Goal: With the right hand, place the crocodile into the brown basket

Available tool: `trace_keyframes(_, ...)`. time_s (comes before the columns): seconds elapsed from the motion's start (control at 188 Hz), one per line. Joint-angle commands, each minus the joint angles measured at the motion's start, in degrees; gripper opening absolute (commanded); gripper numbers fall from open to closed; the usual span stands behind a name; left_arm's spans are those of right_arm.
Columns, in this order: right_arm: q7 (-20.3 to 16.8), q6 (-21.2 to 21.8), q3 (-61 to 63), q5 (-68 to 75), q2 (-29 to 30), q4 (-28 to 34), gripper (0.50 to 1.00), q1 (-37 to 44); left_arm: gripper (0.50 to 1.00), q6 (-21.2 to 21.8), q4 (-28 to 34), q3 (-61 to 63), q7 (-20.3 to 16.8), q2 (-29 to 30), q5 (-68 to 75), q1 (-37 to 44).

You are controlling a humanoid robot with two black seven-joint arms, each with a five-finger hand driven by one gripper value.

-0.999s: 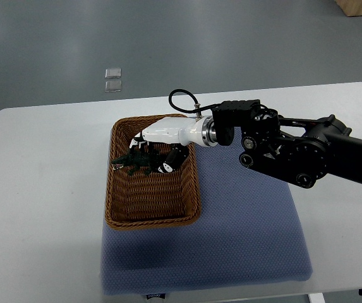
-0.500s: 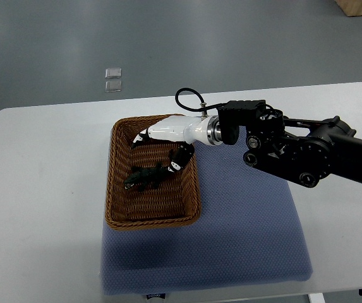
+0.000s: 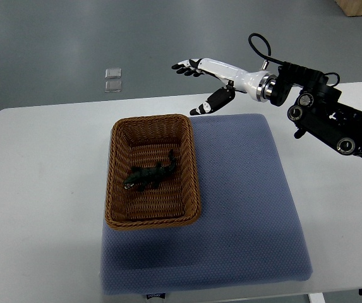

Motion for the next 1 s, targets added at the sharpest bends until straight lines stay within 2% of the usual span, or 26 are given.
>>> trace_keyframes(0.0,0.15,-0.09,6.93,7.75,0.73,-4.73,0.913,-2.97,1.000,0.00,0.00,-0.08,0.00,0.00,0.00,0.00)
trace_keyframes(0.159,0.24,-2.72,12.38,22.94,1.88,-7.81,0.913,-5.87,1.000,0.00,0.00,-0.08,0.00,0.00,0.00,0.00)
trace_keyframes(0.441,0.50,-6.24,12.82,46.33,3.63,-11.23,0.913,-10.61,1.000,0.00,0.00,-0.08,0.00,0.00,0.00,0.00)
trace_keyframes(0.622,4.19,-7.73,12.99,51.78,6.45,-14.57,0.913,-11.50,1.000,0.00,0.00,-0.08,0.00,0.00,0.00,0.00)
trace_keyframes(0.813,4.64,-13.80,13.17,52.57,7.59,-14.31,0.913,-12.29,1.000,0.00,0.00,-0.08,0.00,0.00,0.00,0.00)
trace_keyframes(0.994,5.43,-14.68,14.93,52.57,8.12,-14.31,0.915,-12.81,1.000,0.00,0.00,-0.17,0.00,0.00,0.00,0.00)
